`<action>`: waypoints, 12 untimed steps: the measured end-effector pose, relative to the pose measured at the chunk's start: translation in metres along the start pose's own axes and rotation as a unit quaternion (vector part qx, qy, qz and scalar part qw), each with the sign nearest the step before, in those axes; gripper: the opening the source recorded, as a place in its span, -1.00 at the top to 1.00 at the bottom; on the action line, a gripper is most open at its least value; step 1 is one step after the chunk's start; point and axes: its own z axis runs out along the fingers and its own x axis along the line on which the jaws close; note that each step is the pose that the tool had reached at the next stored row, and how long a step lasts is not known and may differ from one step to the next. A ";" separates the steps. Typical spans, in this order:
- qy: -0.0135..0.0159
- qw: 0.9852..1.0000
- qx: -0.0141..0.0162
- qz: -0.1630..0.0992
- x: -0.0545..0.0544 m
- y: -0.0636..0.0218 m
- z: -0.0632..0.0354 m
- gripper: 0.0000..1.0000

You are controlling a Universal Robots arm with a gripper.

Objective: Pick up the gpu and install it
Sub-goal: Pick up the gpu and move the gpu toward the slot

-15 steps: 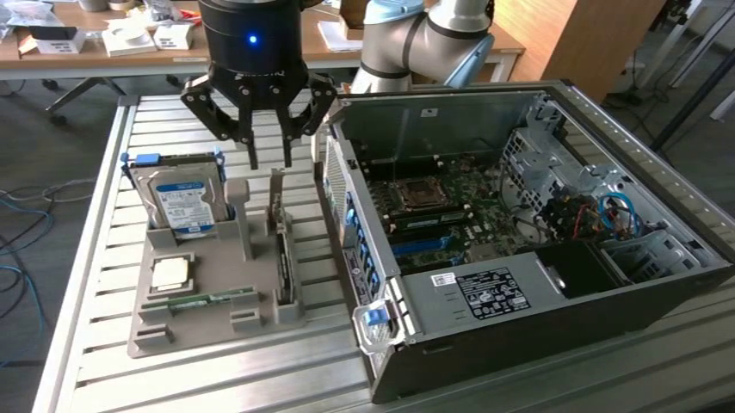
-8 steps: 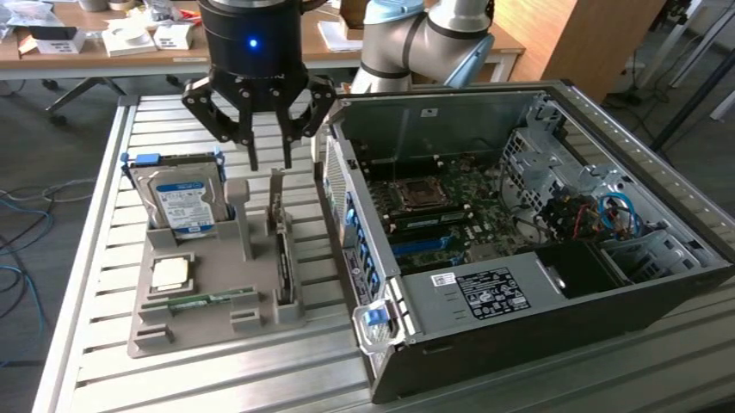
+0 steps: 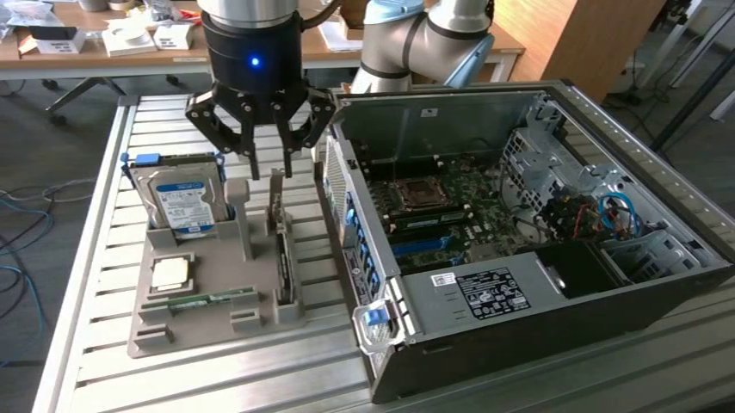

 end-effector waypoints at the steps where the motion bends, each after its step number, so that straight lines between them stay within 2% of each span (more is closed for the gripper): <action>1: 0.000 1.000 0.000 0.000 0.000 -0.0001 0.0018 0.17; 12: 0.000 1.000 0.000 0.000 0.000 -0.0012 0.0218 0.17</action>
